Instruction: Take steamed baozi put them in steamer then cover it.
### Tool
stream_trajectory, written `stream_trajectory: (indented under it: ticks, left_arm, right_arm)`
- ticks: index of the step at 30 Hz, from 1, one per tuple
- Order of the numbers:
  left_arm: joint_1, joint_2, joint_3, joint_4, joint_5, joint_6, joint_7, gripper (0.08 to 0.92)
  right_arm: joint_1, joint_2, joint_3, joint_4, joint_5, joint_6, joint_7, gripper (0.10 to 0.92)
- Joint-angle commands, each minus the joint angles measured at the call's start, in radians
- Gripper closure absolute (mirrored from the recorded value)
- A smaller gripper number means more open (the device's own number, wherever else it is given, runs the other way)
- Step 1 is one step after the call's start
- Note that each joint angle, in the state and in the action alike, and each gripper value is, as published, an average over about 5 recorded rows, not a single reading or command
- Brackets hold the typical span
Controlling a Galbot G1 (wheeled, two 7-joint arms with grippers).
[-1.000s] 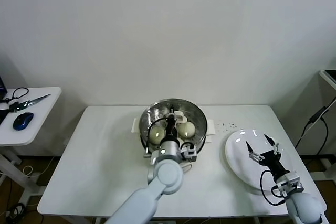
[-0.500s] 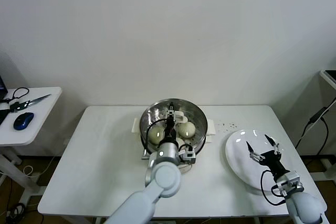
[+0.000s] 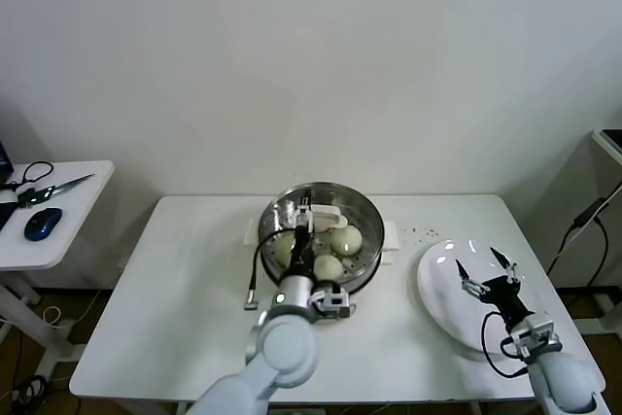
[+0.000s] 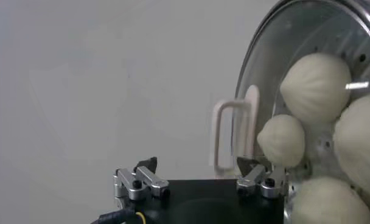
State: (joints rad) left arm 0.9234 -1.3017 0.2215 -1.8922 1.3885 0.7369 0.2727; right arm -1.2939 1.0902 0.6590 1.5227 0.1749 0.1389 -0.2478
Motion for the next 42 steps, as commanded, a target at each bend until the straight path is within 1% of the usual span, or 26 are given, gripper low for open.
stream_trajectory:
  ticks: [1,4,8,11,12,14,17,21,25,29,32,36,42]
  left_arm:
    - [0.164,0.148,-0.103,-0.263,-0.159,0.047,-0.090,0.179]
    - [0.238,0.167,-0.183,-0.309,-0.301,0.012,-0.205,0.177]
    - [0.348,0.151,-0.334,-0.330,-0.493,-0.142,-0.375,0.177]
    - [0.450,0.115,-0.457,-0.332,-0.637,-0.300,-0.493,0.177]
    - [0.487,0.095,-0.509,-0.333,-0.690,-0.355,-0.521,0.177]
    - [0.545,0.056,-0.589,-0.333,-0.793,-0.453,-0.552,0.177]
    - [0.613,0.006,-0.693,-0.330,-0.947,-0.587,-0.561,0.177]
    - [0.674,-0.062,-0.798,-0.304,-1.152,-0.732,-0.548,0.177]
    - [0.716,-0.109,-0.860,-0.253,-1.322,-0.812,-0.517,0.177]
    - [0.744,-0.118,-0.879,-0.183,-1.417,-0.876,-0.493,0.177]
    - [0.753,-0.124,-0.886,-0.140,-1.446,-0.904,-0.475,0.177]
    - [0.764,-0.141,-0.887,-0.115,-1.450,-0.908,-0.434,0.177]
    - [0.775,-0.165,-0.896,-0.108,-1.435,-0.860,-0.359,0.177]
  right_arm:
    - [0.001,0.005,-0.007,0.013,0.015,-0.023,0.007,0.203]
    - [0.003,0.008,-0.008,0.013,0.014,-0.023,0.008,0.203]
    - [0.000,0.013,-0.006,0.019,0.015,-0.022,0.010,0.203]
    - [-0.002,0.015,-0.005,0.019,0.015,-0.019,0.011,0.203]
    - [-0.003,0.016,-0.005,0.020,0.015,-0.018,0.011,0.203]
    - [-0.005,0.017,-0.004,0.022,0.016,-0.017,0.010,0.203]
    - [-0.013,0.023,-0.004,0.031,0.018,-0.016,0.010,0.203]
    - [-0.029,0.033,-0.004,0.047,0.023,-0.016,0.009,0.203]
    - [-0.054,0.042,-0.005,0.066,0.044,-0.014,0.002,0.203]
    - [-0.079,0.049,-0.006,0.085,0.088,-0.010,-0.012,0.203]
    - [-0.086,0.050,-0.006,0.095,0.117,-0.011,-0.017,0.203]
    - [-0.090,0.049,-0.007,0.099,0.130,-0.009,-0.023,0.203]
    - [-0.087,0.054,-0.008,0.098,0.132,-0.007,-0.023,0.203]
